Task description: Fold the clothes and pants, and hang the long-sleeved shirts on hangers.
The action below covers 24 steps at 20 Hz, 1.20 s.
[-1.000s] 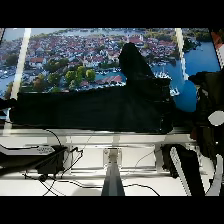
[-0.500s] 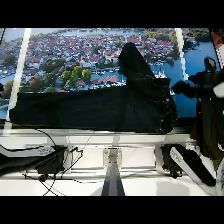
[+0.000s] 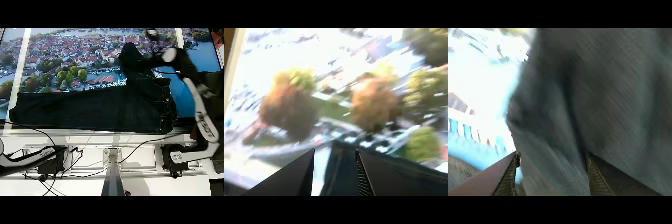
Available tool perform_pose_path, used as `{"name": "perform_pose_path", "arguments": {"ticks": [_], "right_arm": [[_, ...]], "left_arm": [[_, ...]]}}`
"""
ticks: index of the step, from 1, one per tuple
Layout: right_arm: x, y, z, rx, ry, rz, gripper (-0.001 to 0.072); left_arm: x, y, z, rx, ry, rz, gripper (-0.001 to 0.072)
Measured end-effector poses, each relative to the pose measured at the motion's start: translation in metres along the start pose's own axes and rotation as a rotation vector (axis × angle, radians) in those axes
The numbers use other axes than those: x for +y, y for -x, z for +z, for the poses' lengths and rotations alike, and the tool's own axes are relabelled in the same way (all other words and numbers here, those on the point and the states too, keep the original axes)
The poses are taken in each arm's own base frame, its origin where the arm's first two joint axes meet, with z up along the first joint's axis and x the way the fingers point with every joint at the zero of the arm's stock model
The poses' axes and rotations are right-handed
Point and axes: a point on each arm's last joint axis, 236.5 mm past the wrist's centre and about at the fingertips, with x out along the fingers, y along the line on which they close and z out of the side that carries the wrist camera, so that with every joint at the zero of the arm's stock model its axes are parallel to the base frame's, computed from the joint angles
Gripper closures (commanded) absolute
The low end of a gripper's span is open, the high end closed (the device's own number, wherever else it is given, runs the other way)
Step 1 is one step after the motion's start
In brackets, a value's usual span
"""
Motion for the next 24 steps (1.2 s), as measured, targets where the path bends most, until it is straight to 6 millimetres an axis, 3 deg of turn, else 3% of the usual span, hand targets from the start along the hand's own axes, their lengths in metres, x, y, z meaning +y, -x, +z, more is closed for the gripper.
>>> {"name": "perform_pose_path", "arguments": {"ticks": [5,13,14,15,16,17,21,23,24], "right_arm": [[0.022,-0.058,0.019,0.007,0.095,0.003,0.0183],[0.015,-0.102,-0.006,0.097,0.17,-0.02,0.0213],[0.009,-0.105,-0.009,0.109,0.186,-0.037,0.0298],[0.005,-0.107,-0.012,0.116,0.188,-0.049,0.0432],[0.0,-0.109,-0.014,0.123,0.189,-0.061,0.0648],[-0.004,-0.11,-0.016,0.13,0.189,-0.07,0.0689],[-0.007,-0.103,-0.001,0.107,0.201,-0.09,0.0689],[0.0,-0.087,0.026,0.046,0.212,-0.093,0.0689],[0.009,-0.075,0.044,0.006,0.211,-0.083,0.069]], "left_arm": [[-0.043,0.012,0.02,-0.07,-0.013,-0.108,0.0421],[-0.066,0.017,0.032,-0.113,0.0,-0.183,0.0421],[-0.067,0.016,0.032,-0.114,0.001,-0.187,0.0421],[-0.068,0.015,0.032,-0.113,0.002,-0.191,0.0421],[-0.069,0.013,0.032,-0.109,0.002,-0.192,0.0421],[-0.07,0.011,0.032,-0.106,0.001,-0.194,0.0421],[-0.075,0.005,0.031,-0.095,0.006,-0.213,0.0445],[-0.078,0.005,0.032,-0.098,0.006,-0.221,0.0682],[-0.08,0.007,0.033,-0.102,0.007,-0.227,0.0683]]}}
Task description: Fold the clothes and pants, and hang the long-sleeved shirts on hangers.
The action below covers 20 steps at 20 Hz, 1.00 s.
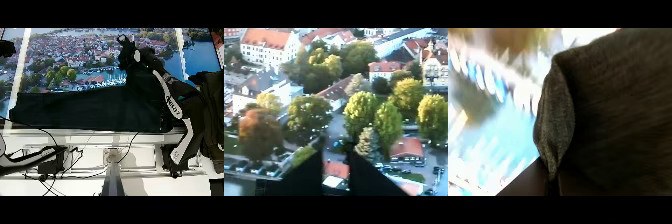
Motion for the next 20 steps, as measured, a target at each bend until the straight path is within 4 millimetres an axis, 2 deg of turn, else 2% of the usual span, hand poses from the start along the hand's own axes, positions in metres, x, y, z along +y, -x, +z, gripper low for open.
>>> {"name": "perform_pose_path", "arguments": {"ticks": [3,5,7,8,10,13,15,17,18,19,20], "right_arm": [[0.017,0.051,0.059,-0.139,-0.008,0.033,0.0689],[0.027,0.095,0.089,-0.217,0.001,0.045,0.0689],[0.032,0.143,0.103,-0.246,0.027,0.043,0.0689],[0.032,0.159,0.1,-0.231,0.041,0.037,0.0689],[0.025,0.201,0.078,-0.145,0.065,0.016,0.0689],[0.005,0.248,0.018,0.064,0.04,0.004,0.0689],[-0.009,0.272,-0.023,0.183,-0.005,-0.001,0.0689],[-0.022,0.287,-0.062,0.276,-0.062,-0.005,0.0689],[-0.029,0.291,-0.08,0.318,-0.097,-0.012,0.0689],[-0.034,0.295,-0.101,0.363,-0.133,-0.012,0.0689],[-0.037,0.296,-0.118,0.397,-0.164,-0.011,0.0689]], "left_arm": [[-0.016,0.006,0.006,-0.028,0.024,-0.061,0.0683],[-0.031,0.011,0.012,-0.052,0.05,-0.125,0.0683],[-0.048,0.018,0.019,-0.079,0.075,-0.196,0.0683],[-0.058,0.023,0.022,-0.093,0.072,-0.231,0.0684],[-0.079,0.031,0.028,-0.117,0.049,-0.293,0.0684],[-0.122,0.041,0.028,-0.118,-0.015,-0.394,0.0683],[-0.159,0.045,0.022,-0.093,-0.074,-0.463,0.0683],[-0.2,0.045,0.011,-0.052,-0.142,-0.535,0.0673],[-0.22,0.044,0.005,-0.032,-0.176,-0.566,0.0609],[-0.244,0.041,-0.004,-0.004,-0.21,-0.603,0.0379],[-0.265,0.037,-0.012,0.021,-0.242,-0.633,0.009]]}}
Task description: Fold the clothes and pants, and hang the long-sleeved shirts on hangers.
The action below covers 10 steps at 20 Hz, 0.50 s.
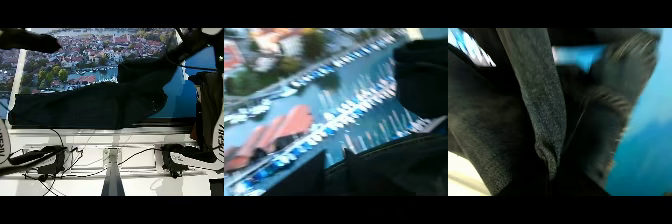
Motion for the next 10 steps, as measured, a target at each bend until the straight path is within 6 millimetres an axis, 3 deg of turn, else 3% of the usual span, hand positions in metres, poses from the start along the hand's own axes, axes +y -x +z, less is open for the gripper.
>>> {"name": "perform_pose_path", "arguments": {"ticks": [1,4,7,10], "right_arm": [[-0.005,-0.007,-0.017,0.042,-0.031,0.008,0.0689],[-0.007,-0.027,-0.055,0.127,-0.085,0.034,0.0689],[0.001,-0.044,-0.07,0.153,-0.107,0.081,0.0689],[0.007,-0.054,-0.07,0.135,-0.119,0.109,0.0689]], "left_arm": [[-0.017,-0.019,-0.003,0.029,-0.024,-0.034,0.0002],[-0.063,-0.083,-0.017,0.102,-0.08,-0.112,0.0001],[-0.097,-0.147,-0.03,0.132,-0.061,-0.147,0.0001],[-0.113,-0.203,-0.051,0.166,0.003,-0.152,0.0004]]}}
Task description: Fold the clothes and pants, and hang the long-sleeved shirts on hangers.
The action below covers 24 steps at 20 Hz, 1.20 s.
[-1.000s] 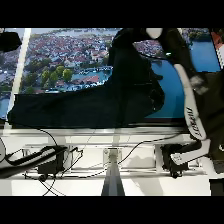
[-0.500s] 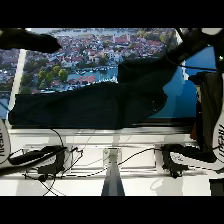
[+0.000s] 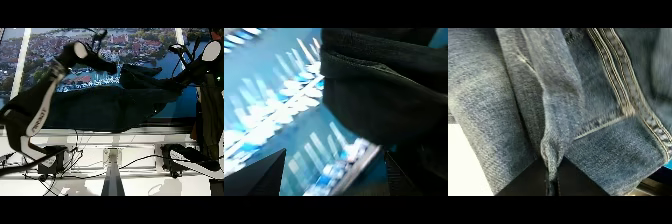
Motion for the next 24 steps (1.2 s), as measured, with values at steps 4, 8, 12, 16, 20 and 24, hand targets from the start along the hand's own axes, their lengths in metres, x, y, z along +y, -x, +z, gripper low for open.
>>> {"name": "perform_pose_path", "arguments": {"ticks": [4,8,12,16,20,24], "right_arm": [[0.001,-0.004,0.008,-0.038,-0.005,0.01,0.0689],[0.001,-0.006,0.012,-0.057,-0.007,0.011,0.0689],[0.002,-0.006,0.013,-0.064,-0.007,0.012,0.0689],[-0.003,-0.005,0.027,-0.123,-0.008,-0.006,0.0689],[-0.015,0.004,0.067,-0.294,-0.011,-0.058,0.0688],[-0.026,0.018,0.12,-0.513,-0.04,-0.086,0.0689]], "left_arm": [[-0.005,-0.055,-0.019,0.043,0.121,-0.067,0.0006],[-0.021,-0.087,-0.024,0.031,0.164,-0.177,0.0354],[-0.024,-0.101,-0.017,-0.016,0.166,-0.205,0.0684],[-0.021,-0.076,0.021,-0.12,0.047,-0.189,0.0685],[-0.005,-0.002,0.07,-0.244,-0.214,-0.017,0.0685],[0.005,0.107,0.114,-0.376,-0.491,0.251,0.0668]]}}
